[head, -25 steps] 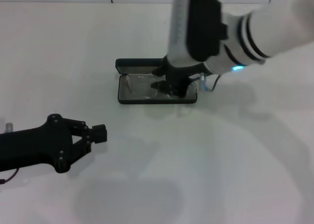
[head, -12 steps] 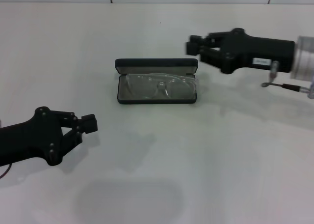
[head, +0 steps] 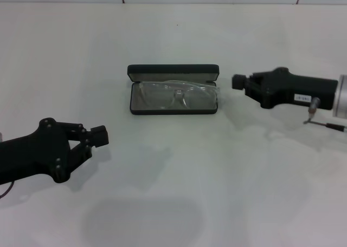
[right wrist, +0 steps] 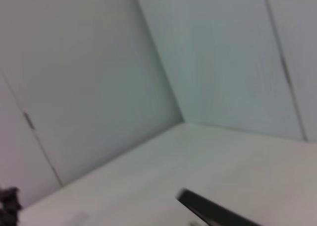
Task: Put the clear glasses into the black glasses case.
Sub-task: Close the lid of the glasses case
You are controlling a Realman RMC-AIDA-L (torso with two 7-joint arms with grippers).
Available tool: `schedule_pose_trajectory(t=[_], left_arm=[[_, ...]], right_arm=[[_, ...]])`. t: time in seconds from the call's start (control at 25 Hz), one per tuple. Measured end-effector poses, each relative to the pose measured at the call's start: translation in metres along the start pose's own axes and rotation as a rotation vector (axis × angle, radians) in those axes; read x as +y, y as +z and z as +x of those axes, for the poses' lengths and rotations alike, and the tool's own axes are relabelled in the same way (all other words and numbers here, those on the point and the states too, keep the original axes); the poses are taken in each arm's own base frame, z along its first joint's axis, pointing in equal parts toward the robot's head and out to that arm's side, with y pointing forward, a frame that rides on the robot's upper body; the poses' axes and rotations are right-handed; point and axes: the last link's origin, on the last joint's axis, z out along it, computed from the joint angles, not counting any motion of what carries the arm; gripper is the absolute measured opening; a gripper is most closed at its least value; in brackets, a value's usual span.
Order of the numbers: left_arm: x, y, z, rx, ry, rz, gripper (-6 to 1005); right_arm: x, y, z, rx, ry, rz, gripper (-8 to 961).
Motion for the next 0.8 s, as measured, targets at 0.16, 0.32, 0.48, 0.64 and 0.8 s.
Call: schedule_pose_trajectory(t=[0.16,0.32,0.48,0.64,0.8], left_arm=[[0.001,0.001,-0.001,0.004,0.004,0.001,66],[0.0,0.003,0.0,0.008,0.013,-0.002,66],[0.0,0.004,0.002,0.015,0.017,-0.002,66],[-0.002,0.006,0.005,0.031,0.021,-0.005,66],[-0.003,0.009,0.007,0.046,0.022,-0.008,66]], right_arm=[[-0.006,-0.011,0.021,0.041,0.037,0.06,-2],[-0.009,-0.024,0.024,-0.033,0.282,0.059,-1],[-0.011,-0.023,0.019,-0.015,0.462,0.031,-1],[-0.004,-0.009,0.021,0.035,0.506,0.005,-1],[-0.003,0.006,0.026,0.091,0.498,0.033,-1]])
